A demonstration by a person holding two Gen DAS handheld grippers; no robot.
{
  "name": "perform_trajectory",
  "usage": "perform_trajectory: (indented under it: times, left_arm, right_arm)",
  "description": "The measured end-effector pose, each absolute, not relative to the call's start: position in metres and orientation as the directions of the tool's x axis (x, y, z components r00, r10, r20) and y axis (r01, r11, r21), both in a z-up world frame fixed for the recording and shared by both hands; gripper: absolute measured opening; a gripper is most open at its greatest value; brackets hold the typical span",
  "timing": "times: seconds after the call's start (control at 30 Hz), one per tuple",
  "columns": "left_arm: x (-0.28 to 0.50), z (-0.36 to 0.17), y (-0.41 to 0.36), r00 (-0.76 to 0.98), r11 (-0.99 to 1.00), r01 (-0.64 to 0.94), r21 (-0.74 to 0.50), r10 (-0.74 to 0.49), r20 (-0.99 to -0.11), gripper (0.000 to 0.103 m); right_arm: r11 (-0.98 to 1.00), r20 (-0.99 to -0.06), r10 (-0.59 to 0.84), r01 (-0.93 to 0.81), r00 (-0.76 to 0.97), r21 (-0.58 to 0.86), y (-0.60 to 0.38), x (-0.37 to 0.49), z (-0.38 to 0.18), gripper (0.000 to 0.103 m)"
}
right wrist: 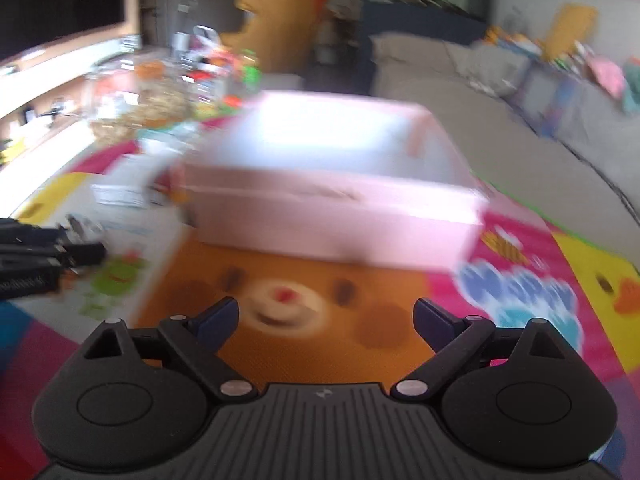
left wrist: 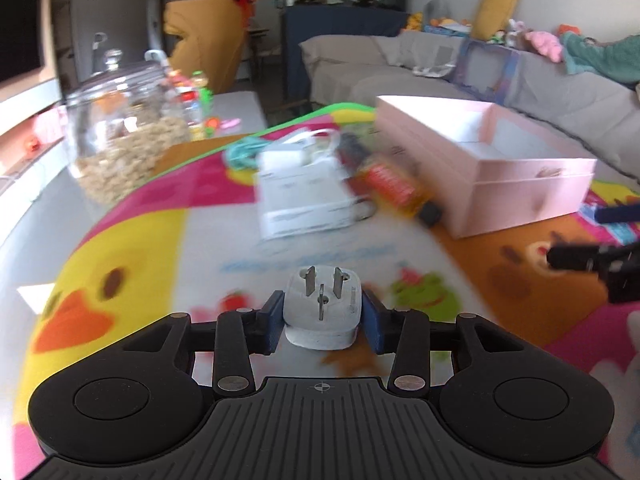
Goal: Organize rigid objects
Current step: 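Grasp the white plug adapter with the left tool, then grasp the white USB-C cable box with the right tool while the left tool lifts the plug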
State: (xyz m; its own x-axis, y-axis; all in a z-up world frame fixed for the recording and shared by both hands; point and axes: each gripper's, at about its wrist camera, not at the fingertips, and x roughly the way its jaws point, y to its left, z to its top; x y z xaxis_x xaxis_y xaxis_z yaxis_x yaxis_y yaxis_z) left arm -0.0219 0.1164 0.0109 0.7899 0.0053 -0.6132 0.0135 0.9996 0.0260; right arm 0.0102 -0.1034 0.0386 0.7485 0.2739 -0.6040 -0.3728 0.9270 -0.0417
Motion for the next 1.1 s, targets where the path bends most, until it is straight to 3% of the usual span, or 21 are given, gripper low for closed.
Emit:
perform_trajectory:
  times: [0.1, 0.2, 0.57, 0.67, 0.77, 0.87, 1.1]
  left_arm:
    - [-0.034, 0.01, 0.143, 0.785, 0.998, -0.063, -0.008, 0.045, -0.617, 0.045]
    - [-0.039, 0.01, 0.156, 0.791, 0.996, -0.071, -0.045, 0.028, -0.612, 0.045]
    - [-0.046, 0.008, 0.167, 0.811, 0.992, -0.06, -0.111, -0.016, -0.585, 0.045]
    - [-0.047, 0.008, 0.168, 0.813, 0.991, -0.06, -0.122, -0.023, -0.582, 0.045]
    - [-0.048, 0.009, 0.167, 0.813, 0.991, -0.061, -0.119, -0.02, -0.582, 0.045]
    - [-0.052, 0.011, 0.161, 0.809, 0.995, -0.037, -0.097, -0.027, -0.587, 0.045]
    - [-0.07, 0.026, 0.114, 0.754, 0.967, 0.22, -0.125, -0.25, -0.608, 0.045]
  right_arm:
    - [0.874, -0.55, 0.376, -0.483, 0.746, -0.058, -0.052, 0.012, 0.058, 0.095]
    - [0.843, -0.557, 0.441, -0.538, 0.703, -0.011, -0.003, 0.039, 0.067, 0.094]
    - [0.866, -0.68, 0.332, -0.497, 0.653, -0.054, 0.097, 0.124, 0.029, 0.088]
    - [0.852, -0.712, 0.335, -0.522, 0.617, -0.051, 0.093, 0.116, 0.033, 0.071]
    - [0.815, -0.709, 0.436, -0.578, 0.554, 0.049, 0.069, 0.089, 0.052, 0.07]
    - [0.79, -0.663, 0.487, -0.61, 0.569, 0.057, 0.028, 0.045, 0.075, 0.07]
    - [0.894, -0.562, 0.34, -0.445, 0.754, -0.055, -0.089, -0.025, 0.094, 0.07]
